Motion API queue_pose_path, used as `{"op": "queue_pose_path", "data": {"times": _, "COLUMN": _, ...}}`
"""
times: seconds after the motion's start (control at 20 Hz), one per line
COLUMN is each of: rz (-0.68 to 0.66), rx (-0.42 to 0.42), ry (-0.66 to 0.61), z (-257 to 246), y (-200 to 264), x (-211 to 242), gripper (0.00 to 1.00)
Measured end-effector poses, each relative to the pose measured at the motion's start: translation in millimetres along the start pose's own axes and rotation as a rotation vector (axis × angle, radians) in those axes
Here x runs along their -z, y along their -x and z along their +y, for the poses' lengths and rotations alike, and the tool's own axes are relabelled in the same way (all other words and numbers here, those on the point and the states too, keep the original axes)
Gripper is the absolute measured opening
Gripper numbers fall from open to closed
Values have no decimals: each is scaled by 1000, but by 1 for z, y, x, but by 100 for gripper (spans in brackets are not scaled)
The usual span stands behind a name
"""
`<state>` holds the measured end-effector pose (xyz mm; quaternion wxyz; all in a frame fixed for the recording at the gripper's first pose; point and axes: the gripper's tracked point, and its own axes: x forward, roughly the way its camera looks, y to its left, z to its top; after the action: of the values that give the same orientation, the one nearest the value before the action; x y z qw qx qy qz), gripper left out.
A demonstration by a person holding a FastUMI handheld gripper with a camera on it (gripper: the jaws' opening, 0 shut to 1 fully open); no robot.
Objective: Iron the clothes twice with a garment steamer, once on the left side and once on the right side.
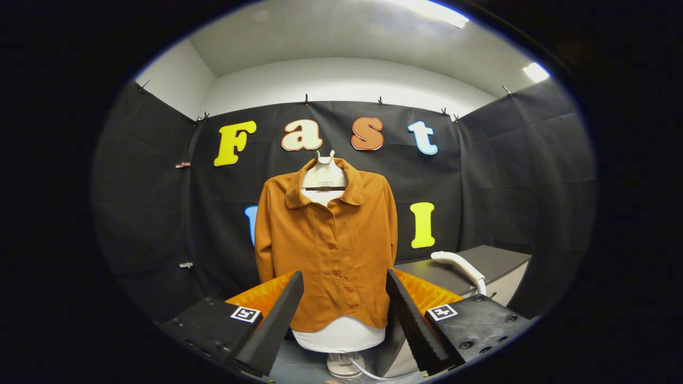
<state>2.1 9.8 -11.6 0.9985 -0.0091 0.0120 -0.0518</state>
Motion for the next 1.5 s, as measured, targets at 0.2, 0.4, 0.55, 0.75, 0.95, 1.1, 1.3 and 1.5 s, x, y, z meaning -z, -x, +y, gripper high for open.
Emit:
{"op": "queue_pose_path", "data": {"times": 0.2, "rz": 11, "rx": 46, "ry": -9, "z": -15, "y": -7, "x": 3, "gripper": 98}}
{"op": "queue_pose_path", "data": {"times": 0.4, "rz": 20, "rx": 89, "ry": -24, "z": -44, "y": -29, "x": 8, "gripper": 97}}
{"op": "queue_pose_path", "data": {"times": 0.55, "rz": 22, "rx": 113, "ry": -35, "z": -72, "y": -53, "x": 11, "gripper": 98}}
{"op": "queue_pose_path", "data": {"times": 0.75, "rz": 2, "rx": 126, "ry": -24, "z": -117, "y": -97, "x": 4, "gripper": 97}}
{"op": "queue_pose_path", "data": {"times": 0.95, "rz": 5, "rx": 135, "ry": -32, "z": -168, "y": -143, "x": 0, "gripper": 98}}
{"op": "queue_pose_path", "data": {"times": 1.1, "rz": 30, "rx": 144, "ry": -16, "z": -206, "y": -173, "x": 6, "gripper": 98}}
{"op": "queue_pose_path", "data": {"times": 1.3, "rz": 74, "rx": 176, "ry": -33, "z": -261, "y": -208, "x": 20, "gripper": 98}}
{"op": "queue_pose_path", "data": {"times": 1.5, "rz": 169, "rx": 208, "ry": -32, "z": -305, "y": -234, "x": 53, "gripper": 98}}
